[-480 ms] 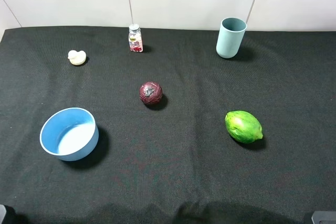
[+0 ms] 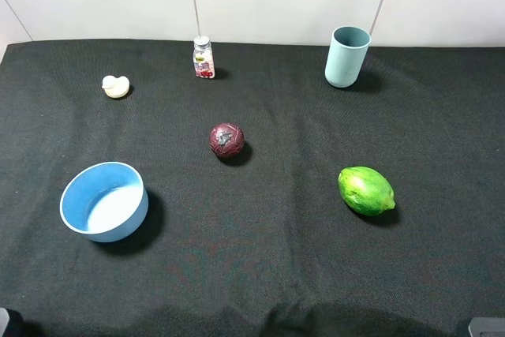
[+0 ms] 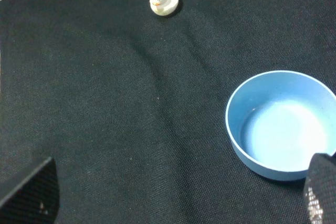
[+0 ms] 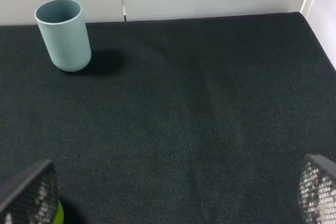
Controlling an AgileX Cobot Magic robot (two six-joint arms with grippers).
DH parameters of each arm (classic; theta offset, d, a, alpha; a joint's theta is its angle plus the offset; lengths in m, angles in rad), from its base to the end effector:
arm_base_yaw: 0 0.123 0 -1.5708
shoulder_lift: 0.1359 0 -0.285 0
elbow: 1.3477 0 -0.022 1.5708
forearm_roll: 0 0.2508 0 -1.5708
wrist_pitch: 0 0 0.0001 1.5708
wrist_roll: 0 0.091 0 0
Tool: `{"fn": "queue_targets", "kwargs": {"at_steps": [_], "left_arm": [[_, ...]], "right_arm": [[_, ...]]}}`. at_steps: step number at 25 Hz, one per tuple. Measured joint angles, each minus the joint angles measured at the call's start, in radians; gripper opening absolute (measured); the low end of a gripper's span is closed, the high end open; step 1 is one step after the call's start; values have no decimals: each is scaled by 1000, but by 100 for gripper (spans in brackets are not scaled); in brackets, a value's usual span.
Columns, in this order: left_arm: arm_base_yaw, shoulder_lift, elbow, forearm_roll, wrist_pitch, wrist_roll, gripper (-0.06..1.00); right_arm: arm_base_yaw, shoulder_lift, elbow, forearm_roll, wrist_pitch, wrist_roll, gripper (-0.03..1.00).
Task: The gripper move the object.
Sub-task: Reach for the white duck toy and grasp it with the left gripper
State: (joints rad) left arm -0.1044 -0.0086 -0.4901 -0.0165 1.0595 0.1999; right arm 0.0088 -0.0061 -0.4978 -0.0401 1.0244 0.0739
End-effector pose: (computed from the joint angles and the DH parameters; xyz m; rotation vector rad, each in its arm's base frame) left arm -0.0051 -0.0008 0.2746 0.3106 2.0208 0.0399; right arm -0.0041 -0.0032 0.2797 0.0663 2.0024 0.0053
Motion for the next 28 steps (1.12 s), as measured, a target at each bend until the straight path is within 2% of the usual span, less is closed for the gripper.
{"fn": "queue_targets", "kwargs": {"at_steps": [19,28], "left_arm": [[0,0,-1,0,-1,0,97],[0,38,-42,2,-1,-45,96]], "right_arm": [[0,0,0,0,0,0,69],[0,0,0,0,0,0,69]]}}
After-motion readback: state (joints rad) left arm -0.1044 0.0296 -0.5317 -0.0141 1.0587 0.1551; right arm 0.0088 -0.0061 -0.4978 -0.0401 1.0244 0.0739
